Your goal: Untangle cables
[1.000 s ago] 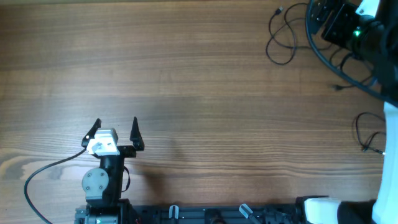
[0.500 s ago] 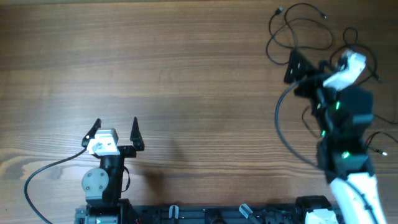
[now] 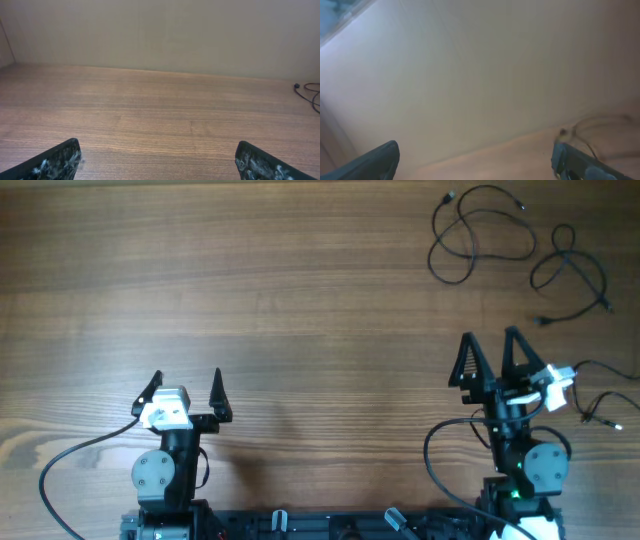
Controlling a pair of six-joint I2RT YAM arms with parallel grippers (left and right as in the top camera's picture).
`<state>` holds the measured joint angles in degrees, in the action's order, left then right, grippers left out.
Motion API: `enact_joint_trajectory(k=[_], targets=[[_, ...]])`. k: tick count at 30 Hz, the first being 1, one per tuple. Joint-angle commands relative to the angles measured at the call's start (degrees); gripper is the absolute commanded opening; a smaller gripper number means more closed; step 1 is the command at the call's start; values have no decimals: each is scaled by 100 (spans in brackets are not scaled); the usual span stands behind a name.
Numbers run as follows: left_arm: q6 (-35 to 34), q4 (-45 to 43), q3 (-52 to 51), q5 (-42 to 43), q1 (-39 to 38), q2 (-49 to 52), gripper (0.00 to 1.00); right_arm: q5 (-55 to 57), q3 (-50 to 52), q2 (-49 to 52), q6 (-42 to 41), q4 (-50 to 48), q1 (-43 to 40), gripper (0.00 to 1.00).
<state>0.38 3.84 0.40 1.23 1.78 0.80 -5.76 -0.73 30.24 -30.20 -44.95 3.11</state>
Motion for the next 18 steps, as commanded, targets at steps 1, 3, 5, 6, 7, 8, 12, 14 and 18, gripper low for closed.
enact_joint_trajectory(k=[1,3,5,6,7,8,12,14,18], targets=[[90,48,-7,87,26,-52,100,9,44,-437,-85,551,-9,100],[90,48,-9,87,26,-52,100,15,44,-741,-374,1158,-9,100],[90,48,-9,87,26,-52,100,20,44,-1058,-446,1801,-9,100],[90,48,-7,85,26,-52,100,31,44,-1233,-444,2144,-9,100],[90,48,-7,87,26,-52,100,125,44,-1414,-444,2516,-9,100],[90,48,-7,87,26,-52,100,247,44,-1633,-428,2940,-9,100],[90,48,-9,87,26,-52,100,422,44,-2503,684,4135,-9,100],[90,48,-7,87,26,-52,100,420,44,-2815,1272,4457,-7,100],[90,48,-7,87,26,-52,100,120,44,-3005,2750,4487,-7,100]])
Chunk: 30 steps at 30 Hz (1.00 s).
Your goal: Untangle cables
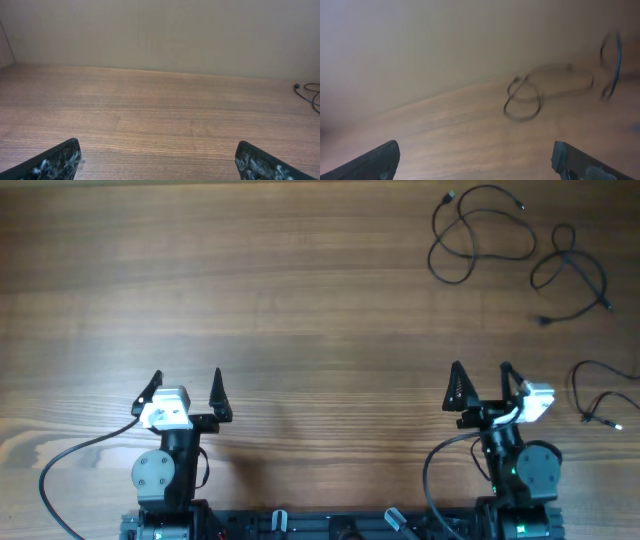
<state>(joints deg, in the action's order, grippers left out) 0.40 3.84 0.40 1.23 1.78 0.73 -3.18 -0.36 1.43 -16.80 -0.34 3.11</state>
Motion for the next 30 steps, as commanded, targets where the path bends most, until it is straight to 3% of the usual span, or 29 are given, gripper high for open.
enact_joint_trajectory(k=[1,30], targets=[[87,48,-9,87,26,-46,100,-114,7,-125,1580,26,-7,100],[87,48,-9,87,26,-39,100,-72,7,-122,1790,28,-9,100]])
